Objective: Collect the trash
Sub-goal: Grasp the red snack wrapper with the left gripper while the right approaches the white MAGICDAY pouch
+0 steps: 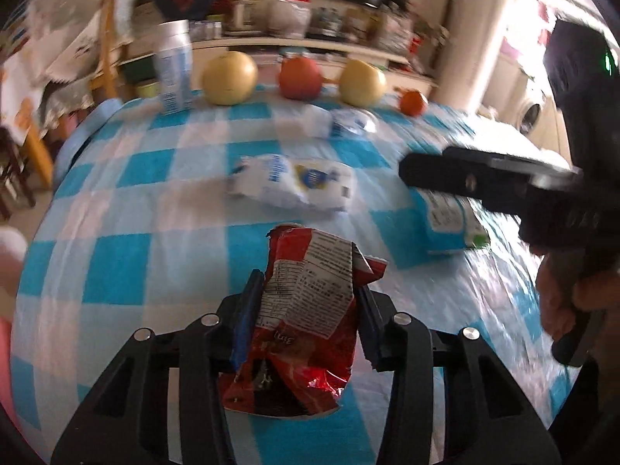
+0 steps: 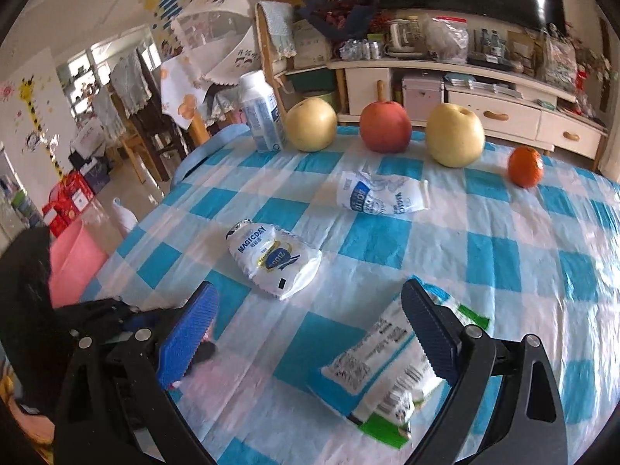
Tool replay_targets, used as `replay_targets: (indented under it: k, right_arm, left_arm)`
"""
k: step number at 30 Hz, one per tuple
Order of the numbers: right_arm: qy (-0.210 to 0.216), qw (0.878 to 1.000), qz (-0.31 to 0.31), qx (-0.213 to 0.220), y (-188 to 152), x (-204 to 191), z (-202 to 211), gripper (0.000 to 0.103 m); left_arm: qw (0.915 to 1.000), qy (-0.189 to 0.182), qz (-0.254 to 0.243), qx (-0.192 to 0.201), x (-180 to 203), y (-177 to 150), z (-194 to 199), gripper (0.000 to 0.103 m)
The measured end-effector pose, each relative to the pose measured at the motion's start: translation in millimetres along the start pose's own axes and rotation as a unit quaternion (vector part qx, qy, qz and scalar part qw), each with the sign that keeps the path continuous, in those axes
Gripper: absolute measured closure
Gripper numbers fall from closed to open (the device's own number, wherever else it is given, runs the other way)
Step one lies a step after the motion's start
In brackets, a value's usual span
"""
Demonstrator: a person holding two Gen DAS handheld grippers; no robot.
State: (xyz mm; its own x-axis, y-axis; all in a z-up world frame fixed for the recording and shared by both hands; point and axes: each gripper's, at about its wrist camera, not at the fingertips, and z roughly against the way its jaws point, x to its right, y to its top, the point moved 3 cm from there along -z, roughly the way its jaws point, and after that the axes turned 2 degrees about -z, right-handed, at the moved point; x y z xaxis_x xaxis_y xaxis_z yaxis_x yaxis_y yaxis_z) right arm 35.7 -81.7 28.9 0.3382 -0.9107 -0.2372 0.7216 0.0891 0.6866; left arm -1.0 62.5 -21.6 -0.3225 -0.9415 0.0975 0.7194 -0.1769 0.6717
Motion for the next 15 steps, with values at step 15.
replay_targets:
  k: [15]
  right_arm:
    - [-0.01, 0.994, 0.085, -0.061, 16.3, -23.1, -61.7, 0.009]
  left_arm:
    - [0.9968, 0.028, 0.072, 0.023, -48.3, 5.6, 10.9, 0.058]
